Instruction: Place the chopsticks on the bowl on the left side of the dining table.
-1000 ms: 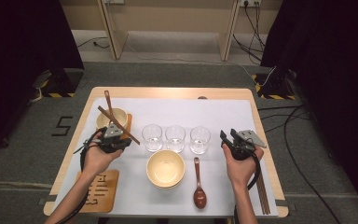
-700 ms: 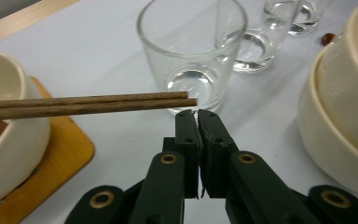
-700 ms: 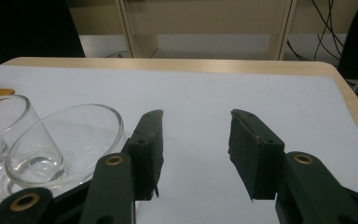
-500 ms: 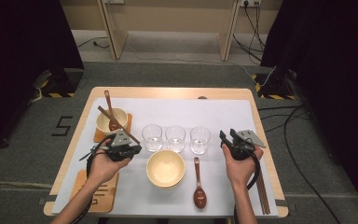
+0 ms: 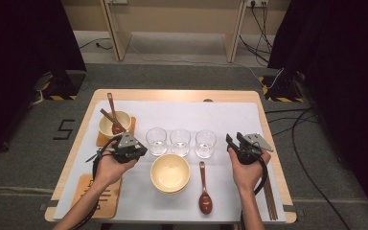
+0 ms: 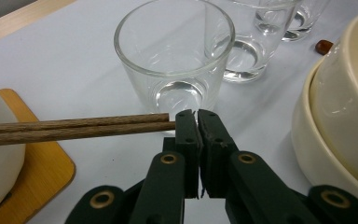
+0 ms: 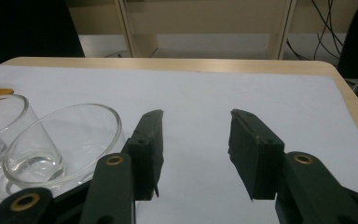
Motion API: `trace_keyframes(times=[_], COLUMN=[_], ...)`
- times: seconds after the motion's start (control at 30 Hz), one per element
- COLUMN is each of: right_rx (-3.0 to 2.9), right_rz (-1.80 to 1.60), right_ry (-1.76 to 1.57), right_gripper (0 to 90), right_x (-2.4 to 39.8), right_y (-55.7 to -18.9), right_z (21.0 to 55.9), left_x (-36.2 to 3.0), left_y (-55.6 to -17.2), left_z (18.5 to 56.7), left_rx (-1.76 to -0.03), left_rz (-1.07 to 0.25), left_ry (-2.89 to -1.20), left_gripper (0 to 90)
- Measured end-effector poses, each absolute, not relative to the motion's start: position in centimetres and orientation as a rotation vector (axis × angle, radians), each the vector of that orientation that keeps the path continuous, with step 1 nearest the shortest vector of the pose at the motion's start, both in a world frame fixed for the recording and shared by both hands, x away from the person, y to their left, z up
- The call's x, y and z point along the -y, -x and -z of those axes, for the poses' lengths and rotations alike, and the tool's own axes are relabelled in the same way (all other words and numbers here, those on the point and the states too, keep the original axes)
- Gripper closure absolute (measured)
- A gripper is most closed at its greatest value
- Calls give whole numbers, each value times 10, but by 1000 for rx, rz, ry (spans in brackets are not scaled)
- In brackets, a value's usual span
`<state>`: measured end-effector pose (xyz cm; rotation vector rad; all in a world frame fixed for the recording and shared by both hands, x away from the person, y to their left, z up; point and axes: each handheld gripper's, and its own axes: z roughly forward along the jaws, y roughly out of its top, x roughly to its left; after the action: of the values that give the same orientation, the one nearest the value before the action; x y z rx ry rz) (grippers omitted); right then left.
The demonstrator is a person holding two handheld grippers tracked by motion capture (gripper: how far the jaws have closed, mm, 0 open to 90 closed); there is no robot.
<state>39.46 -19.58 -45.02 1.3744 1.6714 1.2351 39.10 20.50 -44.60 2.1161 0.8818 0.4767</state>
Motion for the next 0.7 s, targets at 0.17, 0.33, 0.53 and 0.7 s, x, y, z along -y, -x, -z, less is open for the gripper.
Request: trace_keyframes(times=[0.17,0.33,0.53,0.7], right_rx=[-1672,-1680,-1680,-1682], right_rz=[-1234,-1234,-1234,-1236], right_ry=[-1375,-1370,-1370,-1376], right_gripper=[553,553,554,554], right_x=[196,194,194,193], right_y=[-395,-395,-395,-395], right_z=[450,451,451,452], left_x=[-205,-205,-200,-194], left_y=[-393,-396,-393,-393], left_z=[446,445,445,448], left_rx=[-885,-887,-863,-845], left_rz=[-481,-494,-490,-479], left_ry=[-2117,-2113,-2119,-2142], left_gripper=[862,861,859,859])
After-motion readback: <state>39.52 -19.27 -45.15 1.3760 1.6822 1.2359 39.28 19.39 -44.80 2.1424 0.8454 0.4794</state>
